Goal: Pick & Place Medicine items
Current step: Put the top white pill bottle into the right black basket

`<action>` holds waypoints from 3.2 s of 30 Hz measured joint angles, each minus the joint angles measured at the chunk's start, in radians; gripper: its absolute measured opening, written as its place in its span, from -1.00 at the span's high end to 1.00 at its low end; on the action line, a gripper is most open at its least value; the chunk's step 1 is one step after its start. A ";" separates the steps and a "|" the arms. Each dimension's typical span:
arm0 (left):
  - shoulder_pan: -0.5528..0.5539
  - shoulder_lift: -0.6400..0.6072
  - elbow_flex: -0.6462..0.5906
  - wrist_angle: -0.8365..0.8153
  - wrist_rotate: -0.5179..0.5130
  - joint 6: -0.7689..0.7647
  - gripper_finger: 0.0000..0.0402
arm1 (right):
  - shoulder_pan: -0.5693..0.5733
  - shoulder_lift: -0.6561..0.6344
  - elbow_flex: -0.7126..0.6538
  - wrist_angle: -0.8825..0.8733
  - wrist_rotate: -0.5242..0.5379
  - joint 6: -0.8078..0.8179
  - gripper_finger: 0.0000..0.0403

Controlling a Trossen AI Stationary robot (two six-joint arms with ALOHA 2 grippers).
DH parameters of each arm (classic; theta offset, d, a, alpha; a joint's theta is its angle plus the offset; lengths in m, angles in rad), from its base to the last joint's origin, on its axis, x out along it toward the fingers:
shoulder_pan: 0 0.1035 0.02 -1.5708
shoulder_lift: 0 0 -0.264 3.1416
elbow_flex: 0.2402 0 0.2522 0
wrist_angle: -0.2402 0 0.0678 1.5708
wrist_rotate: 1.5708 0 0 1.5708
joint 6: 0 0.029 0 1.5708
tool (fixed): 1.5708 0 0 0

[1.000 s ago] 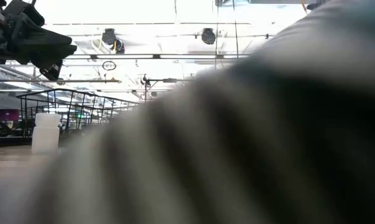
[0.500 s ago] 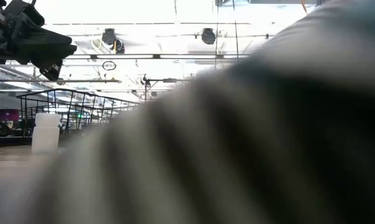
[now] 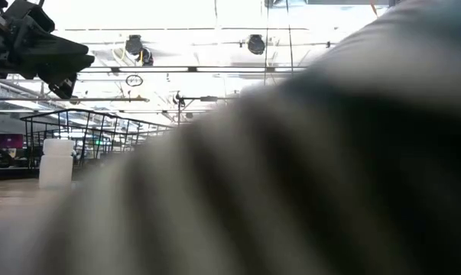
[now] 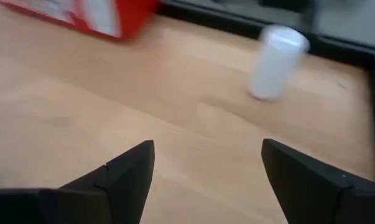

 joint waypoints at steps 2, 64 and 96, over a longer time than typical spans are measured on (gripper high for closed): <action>0.000 0.000 0.000 0.000 0.000 0.000 0.46 | -0.053 0.033 0.000 0.003 -0.020 0.006 -0.45; 0.000 0.000 0.000 0.000 -0.001 0.000 0.46 | -0.485 0.594 0.062 0.677 -0.169 -0.130 -0.48; 0.000 0.000 0.000 0.000 -0.001 0.000 0.46 | -0.450 0.594 0.062 0.647 -0.208 -0.256 0.31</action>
